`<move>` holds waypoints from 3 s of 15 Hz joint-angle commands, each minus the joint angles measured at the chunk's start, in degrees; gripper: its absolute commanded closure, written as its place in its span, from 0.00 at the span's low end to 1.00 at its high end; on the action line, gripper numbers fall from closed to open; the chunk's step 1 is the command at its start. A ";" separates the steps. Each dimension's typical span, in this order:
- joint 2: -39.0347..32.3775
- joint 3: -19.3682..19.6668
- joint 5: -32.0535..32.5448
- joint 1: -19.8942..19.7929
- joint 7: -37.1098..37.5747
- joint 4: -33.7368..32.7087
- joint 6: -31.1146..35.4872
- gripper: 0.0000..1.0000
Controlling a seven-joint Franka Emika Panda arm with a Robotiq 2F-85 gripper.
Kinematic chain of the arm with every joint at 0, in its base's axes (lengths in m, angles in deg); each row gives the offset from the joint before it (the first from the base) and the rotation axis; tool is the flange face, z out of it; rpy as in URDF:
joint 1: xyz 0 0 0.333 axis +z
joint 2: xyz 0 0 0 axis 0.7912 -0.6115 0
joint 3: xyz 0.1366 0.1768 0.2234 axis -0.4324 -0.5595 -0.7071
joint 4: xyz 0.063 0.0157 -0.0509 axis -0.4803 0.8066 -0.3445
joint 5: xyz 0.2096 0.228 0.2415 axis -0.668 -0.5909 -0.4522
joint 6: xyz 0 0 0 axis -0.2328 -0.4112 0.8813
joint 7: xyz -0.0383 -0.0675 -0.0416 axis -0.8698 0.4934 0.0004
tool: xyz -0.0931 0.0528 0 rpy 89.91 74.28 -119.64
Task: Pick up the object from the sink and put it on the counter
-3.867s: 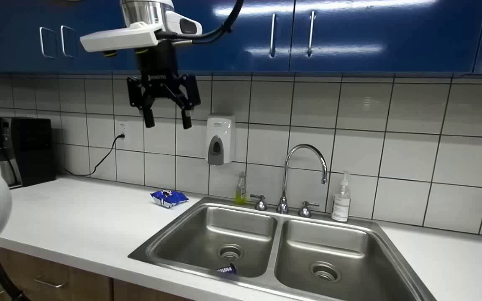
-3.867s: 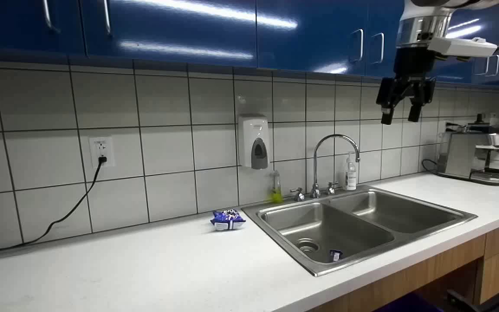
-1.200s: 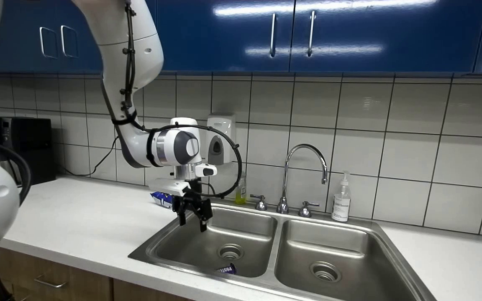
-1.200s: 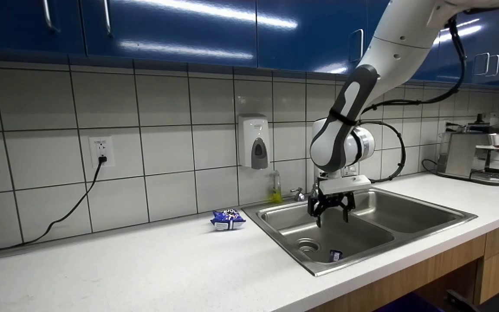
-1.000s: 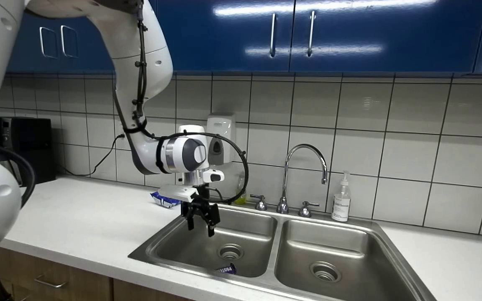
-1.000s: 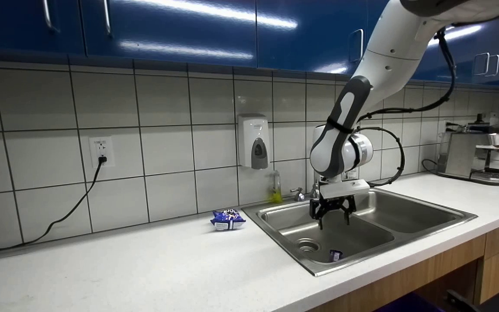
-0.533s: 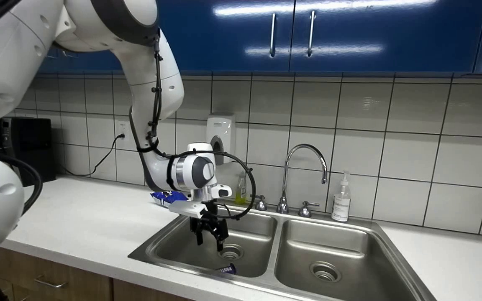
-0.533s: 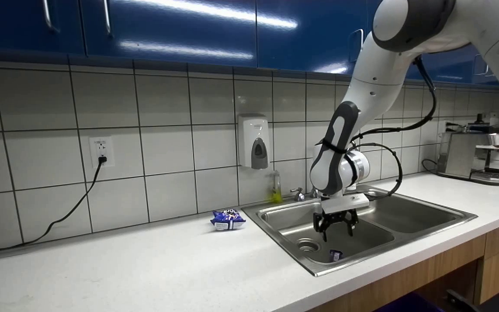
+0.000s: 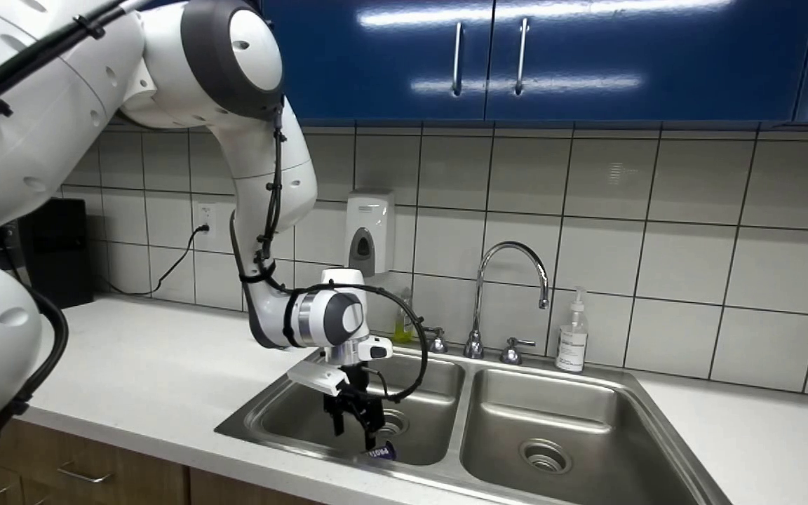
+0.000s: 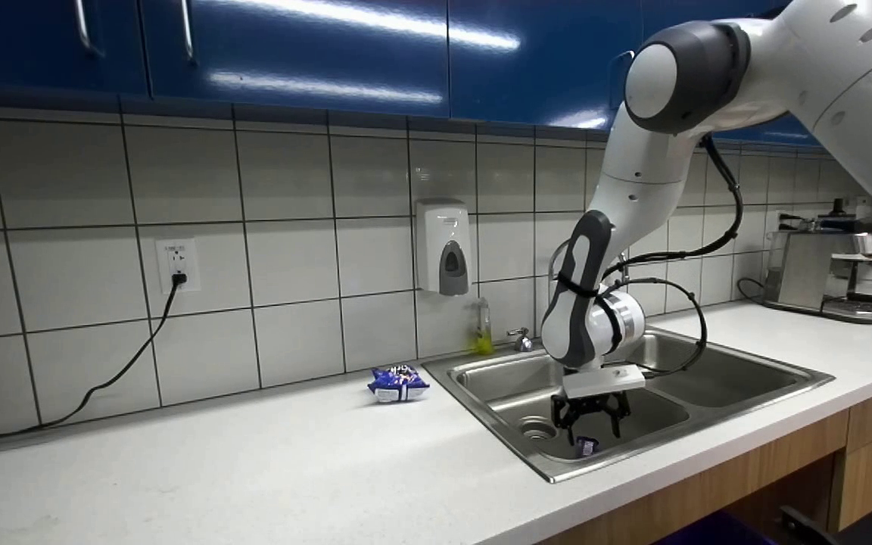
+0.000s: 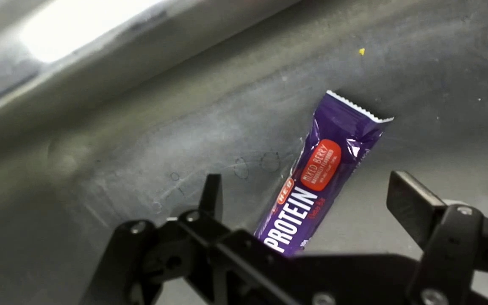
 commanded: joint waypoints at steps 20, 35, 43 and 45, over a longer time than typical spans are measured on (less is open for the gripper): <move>-4.60 4.70 -10.90 4.62 9.30 -2.97 3.45 0.00; -7.18 4.47 -11.83 4.05 7.81 -4.28 3.25 0.00; -7.18 4.47 -11.83 4.05 7.81 -4.30 3.25 0.00; -7.78 4.58 -11.90 4.47 8.38 -4.80 3.86 0.00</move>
